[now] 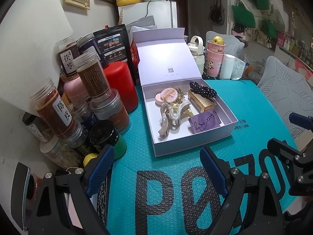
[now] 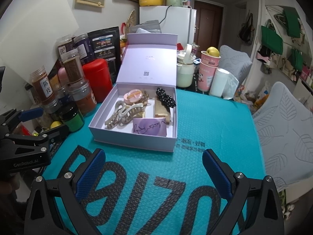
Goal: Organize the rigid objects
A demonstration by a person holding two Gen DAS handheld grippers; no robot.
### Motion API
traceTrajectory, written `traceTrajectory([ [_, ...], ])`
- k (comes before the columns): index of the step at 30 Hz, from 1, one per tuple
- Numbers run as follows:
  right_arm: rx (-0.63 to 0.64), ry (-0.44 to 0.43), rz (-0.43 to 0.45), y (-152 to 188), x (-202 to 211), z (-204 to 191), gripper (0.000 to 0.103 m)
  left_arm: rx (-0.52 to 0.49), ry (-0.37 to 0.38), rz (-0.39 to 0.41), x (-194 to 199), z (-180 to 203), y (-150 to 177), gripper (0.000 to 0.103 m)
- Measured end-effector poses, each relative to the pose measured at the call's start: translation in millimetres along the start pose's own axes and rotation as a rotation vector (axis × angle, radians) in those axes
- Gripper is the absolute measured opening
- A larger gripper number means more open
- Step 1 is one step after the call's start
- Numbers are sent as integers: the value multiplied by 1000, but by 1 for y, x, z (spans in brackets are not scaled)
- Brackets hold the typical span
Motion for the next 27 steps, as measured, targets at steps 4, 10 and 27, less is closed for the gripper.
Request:
traceTrajectory([
  [4, 4, 1, -3, 0, 0, 0, 102, 14, 9, -4, -1, -3, 0, 90],
  [10, 8, 1, -5, 0, -1, -2, 102, 12, 11, -4, 0, -3, 1, 90],
  [27, 9, -4, -7, 2, 1, -5, 102, 4, 17, -10, 5, -5, 2, 90],
])
Point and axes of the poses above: each gripper's, at about its wrist camera, not at the fingertips, and x roughly against the way its jaws point, z to its right, y to its underside, the point moved 5 cm from there along -x, roughly the way its jaws point, and after that the axes turned 11 degrees about -y, right-handed, at the moved point
